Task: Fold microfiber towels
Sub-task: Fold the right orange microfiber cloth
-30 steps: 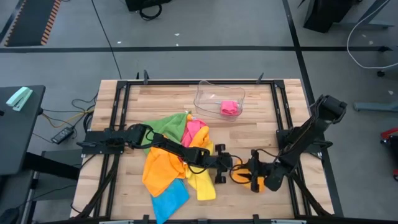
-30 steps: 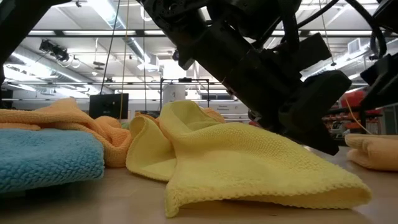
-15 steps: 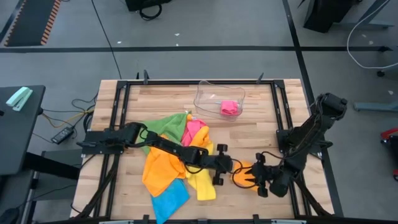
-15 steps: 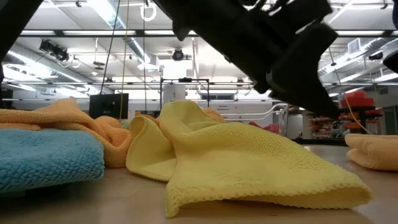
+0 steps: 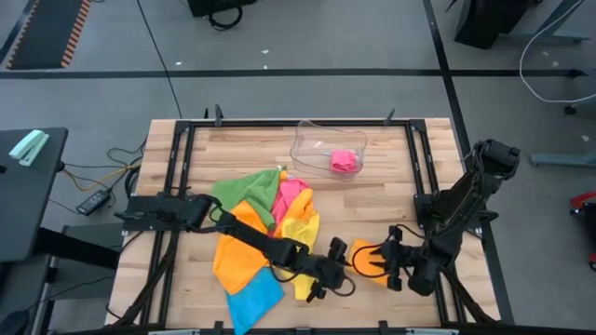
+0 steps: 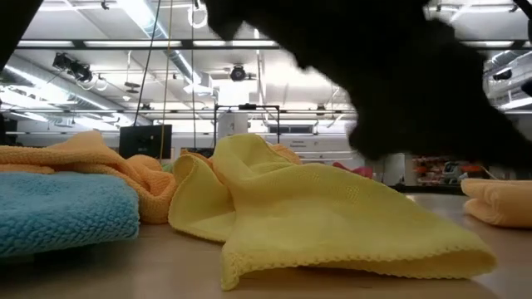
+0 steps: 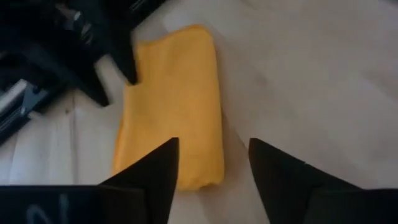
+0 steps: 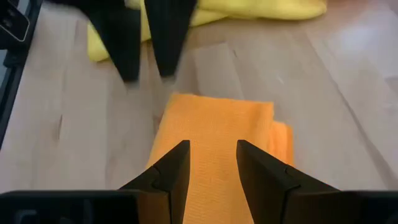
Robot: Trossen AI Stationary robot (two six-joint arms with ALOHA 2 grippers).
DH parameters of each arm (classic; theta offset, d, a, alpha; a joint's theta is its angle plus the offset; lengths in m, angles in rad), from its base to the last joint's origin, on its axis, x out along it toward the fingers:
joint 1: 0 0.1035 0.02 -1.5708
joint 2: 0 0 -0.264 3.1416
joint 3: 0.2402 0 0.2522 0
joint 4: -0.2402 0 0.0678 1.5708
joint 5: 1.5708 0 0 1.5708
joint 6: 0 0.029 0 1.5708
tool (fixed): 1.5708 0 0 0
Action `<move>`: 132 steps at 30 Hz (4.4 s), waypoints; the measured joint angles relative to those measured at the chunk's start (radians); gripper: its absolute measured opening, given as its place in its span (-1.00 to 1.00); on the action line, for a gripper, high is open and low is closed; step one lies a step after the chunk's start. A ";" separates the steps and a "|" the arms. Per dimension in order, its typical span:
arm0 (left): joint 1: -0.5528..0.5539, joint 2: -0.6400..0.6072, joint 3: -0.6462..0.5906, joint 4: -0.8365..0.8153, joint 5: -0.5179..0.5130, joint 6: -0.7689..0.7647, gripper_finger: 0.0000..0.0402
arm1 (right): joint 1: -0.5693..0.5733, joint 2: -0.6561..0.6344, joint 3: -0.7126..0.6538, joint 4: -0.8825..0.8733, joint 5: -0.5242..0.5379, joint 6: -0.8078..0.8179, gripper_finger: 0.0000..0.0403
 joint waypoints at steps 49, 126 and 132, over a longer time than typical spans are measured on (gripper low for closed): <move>0.038 0.090 0.092 -0.140 -0.056 0.024 -0.46 | -0.005 0.000 0.001 0.156 0.042 -0.146 -0.30; 0.046 -0.114 0.097 -0.042 0.130 -0.399 0.29 | 0.005 0.114 0.502 -0.619 -0.204 0.043 -0.86; 0.061 -0.132 0.097 0.040 0.142 -0.452 0.23 | 0.019 0.061 0.502 -0.630 -0.213 0.056 -0.86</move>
